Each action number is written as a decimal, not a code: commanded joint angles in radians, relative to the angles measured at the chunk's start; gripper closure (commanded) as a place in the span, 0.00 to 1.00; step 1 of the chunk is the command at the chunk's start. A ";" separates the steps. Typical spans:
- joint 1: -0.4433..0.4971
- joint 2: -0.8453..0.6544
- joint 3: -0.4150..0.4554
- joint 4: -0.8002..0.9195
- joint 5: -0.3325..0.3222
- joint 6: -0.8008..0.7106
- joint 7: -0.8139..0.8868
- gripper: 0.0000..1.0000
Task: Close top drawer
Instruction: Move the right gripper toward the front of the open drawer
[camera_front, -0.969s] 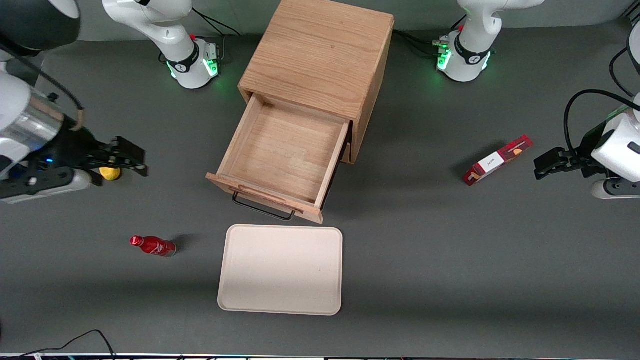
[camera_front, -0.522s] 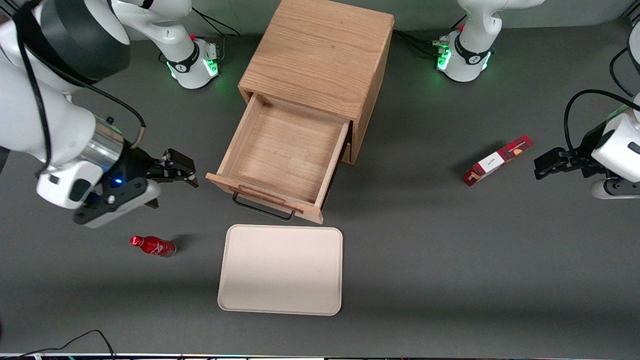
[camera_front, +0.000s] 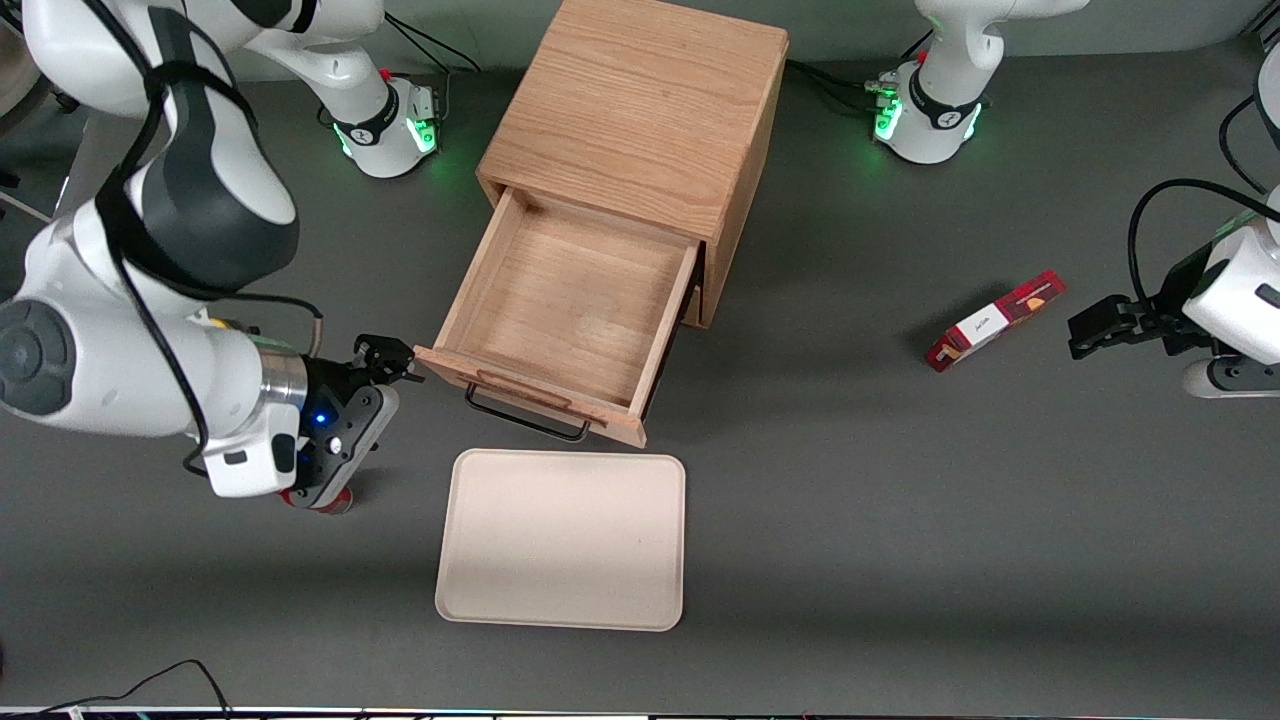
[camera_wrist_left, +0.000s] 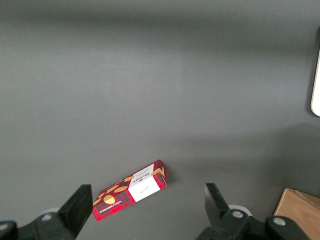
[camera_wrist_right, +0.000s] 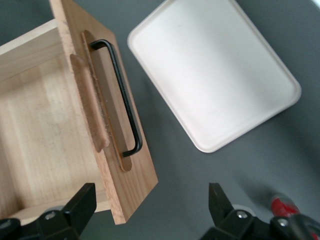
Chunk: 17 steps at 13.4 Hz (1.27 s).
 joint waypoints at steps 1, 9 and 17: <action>-0.008 0.068 0.006 0.101 0.056 -0.052 -0.048 0.00; 0.017 0.179 0.012 0.100 0.083 0.005 0.025 0.00; 0.046 0.200 0.012 0.087 0.079 0.067 0.105 0.00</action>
